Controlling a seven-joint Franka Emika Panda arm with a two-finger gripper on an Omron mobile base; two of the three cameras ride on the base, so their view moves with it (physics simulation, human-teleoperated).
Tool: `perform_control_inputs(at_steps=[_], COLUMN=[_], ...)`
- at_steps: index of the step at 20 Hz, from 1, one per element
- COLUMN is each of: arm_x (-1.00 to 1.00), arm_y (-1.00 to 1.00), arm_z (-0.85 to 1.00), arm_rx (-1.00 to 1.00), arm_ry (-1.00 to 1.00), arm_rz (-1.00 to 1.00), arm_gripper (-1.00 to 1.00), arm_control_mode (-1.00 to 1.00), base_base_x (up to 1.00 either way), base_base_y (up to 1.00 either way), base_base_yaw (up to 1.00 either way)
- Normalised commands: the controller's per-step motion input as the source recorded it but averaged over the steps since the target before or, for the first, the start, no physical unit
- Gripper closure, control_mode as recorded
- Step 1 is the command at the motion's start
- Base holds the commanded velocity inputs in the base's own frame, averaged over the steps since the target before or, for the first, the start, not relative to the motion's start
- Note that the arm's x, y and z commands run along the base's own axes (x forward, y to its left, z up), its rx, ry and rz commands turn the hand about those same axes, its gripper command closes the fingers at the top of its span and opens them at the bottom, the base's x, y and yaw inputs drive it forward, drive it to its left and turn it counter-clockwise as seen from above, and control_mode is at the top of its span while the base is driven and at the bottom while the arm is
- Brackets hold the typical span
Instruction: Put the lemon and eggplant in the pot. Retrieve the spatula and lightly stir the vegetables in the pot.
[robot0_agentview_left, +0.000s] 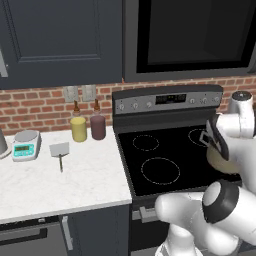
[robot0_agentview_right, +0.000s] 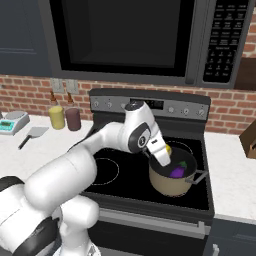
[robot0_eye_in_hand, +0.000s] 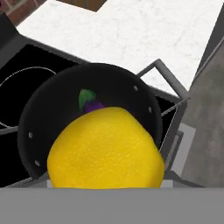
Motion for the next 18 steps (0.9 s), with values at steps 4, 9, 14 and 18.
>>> perform_control_inputs(at_steps=[4, 9, 14, 18], arm_x=[0.24, 0.06, 0.05, 0.28], arm_y=[-0.43, -0.17, -0.07, 0.0], arm_z=[-0.22, -0.38, -0.46, -0.39], arm_rx=[0.0, 0.0, 0.01, 0.04], arm_ry=[0.0, 0.0, 0.0, 0.01], arm_rz=[0.11, 0.14, 0.14, 0.15], arm_gripper=[1.0, 1.0, 1.0, 1.0], arm_control_mode=[-1.0, -1.0, -1.0, -1.0], base_base_x=[0.0, 0.0, 0.0, 0.0], base_base_y=[0.0, 0.0, 0.0, 0.0], base_base_yaw=[0.0, 0.0, 0.0, 0.0])
